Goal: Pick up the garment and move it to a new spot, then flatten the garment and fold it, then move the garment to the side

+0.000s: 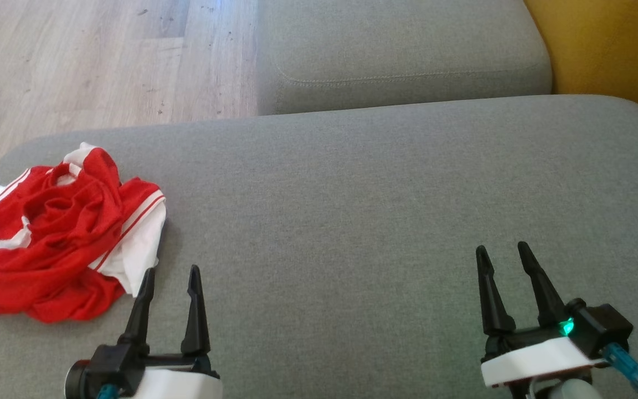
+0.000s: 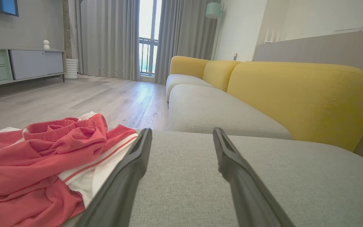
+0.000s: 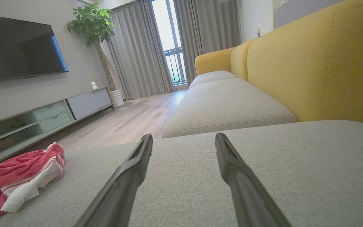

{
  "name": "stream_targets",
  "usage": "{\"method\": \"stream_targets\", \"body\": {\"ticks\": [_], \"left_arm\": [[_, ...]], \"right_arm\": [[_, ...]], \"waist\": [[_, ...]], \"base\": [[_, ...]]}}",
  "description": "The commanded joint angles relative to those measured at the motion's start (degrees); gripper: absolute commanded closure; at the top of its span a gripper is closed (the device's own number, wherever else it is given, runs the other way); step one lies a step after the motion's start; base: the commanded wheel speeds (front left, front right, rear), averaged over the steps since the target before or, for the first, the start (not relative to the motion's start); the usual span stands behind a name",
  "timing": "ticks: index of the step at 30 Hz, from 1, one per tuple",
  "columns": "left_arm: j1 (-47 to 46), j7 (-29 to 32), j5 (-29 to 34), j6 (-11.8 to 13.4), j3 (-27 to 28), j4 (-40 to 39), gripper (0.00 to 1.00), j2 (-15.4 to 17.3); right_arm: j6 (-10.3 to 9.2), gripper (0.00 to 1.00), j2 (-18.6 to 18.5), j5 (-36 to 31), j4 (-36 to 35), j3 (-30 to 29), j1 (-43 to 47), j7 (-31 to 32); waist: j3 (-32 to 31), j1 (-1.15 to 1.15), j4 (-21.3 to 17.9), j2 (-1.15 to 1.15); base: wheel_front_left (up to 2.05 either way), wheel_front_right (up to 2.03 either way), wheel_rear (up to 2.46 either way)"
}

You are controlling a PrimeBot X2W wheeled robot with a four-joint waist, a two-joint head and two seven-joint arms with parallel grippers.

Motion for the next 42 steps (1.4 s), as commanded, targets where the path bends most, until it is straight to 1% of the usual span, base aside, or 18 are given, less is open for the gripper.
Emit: {"method": "stream_targets", "body": {"ticks": [1,9,14,24,32,39,42], "left_arm": [[-1.56,-0.56,0.26,0.03,2.23,-1.90,0.00,0.26],[-1.60,-0.56,0.37,-0.18,2.27,-1.34,0.00,0.26],[-1.75,-0.56,0.63,-0.10,2.27,-1.08,0.00,0.26],[-1.94,-0.56,1.69,0.10,3.56,-0.70,0.00,0.26],[-1.64,-0.56,3.14,-0.27,5.22,-0.39,0.00,0.26],[-1.31,-0.56,4.07,-0.42,5.93,-0.34,0.00,0.26],[-1.07,-0.56,4.14,-0.46,6.03,-0.34,0.00,0.26]], "right_arm": [[0.44,0.00,-0.47,-0.14,-1.62,1.21,-1.60,-0.69],[0.44,0.00,-0.40,-0.09,-1.65,0.86,-1.42,-0.69],[0.44,0.00,-0.38,-0.11,-1.77,0.71,-1.05,-0.69],[0.44,0.00,-0.35,-0.32,-1.77,1.20,-1.15,-0.69],[0.44,0.00,-0.34,-0.22,-1.50,2.03,-2.14,-0.69],[0.44,0.00,-0.33,-0.26,-1.40,2.14,-1.70,-0.69],[0.44,0.00,-0.37,-0.32,-1.40,1.97,-1.38,-0.69]], "waist": [[0.01,0.00,0.00,0.00],[0.00,0.00,0.49,0.00],[0.29,0.00,2.27,0.00],[1.68,0.00,11.16,0.00],[2.25,0.00,18.02,0.00],[2.21,0.00,22.52,0.00],[2.24,0.00,23.37,0.00]], "base": [[0.00,0.00,0.00],[0.00,0.00,0.00],[0.00,0.00,0.00],[0.00,0.00,0.00],[0.00,0.00,0.00],[0.00,0.00,0.00],[0.00,0.00,0.00]]}}
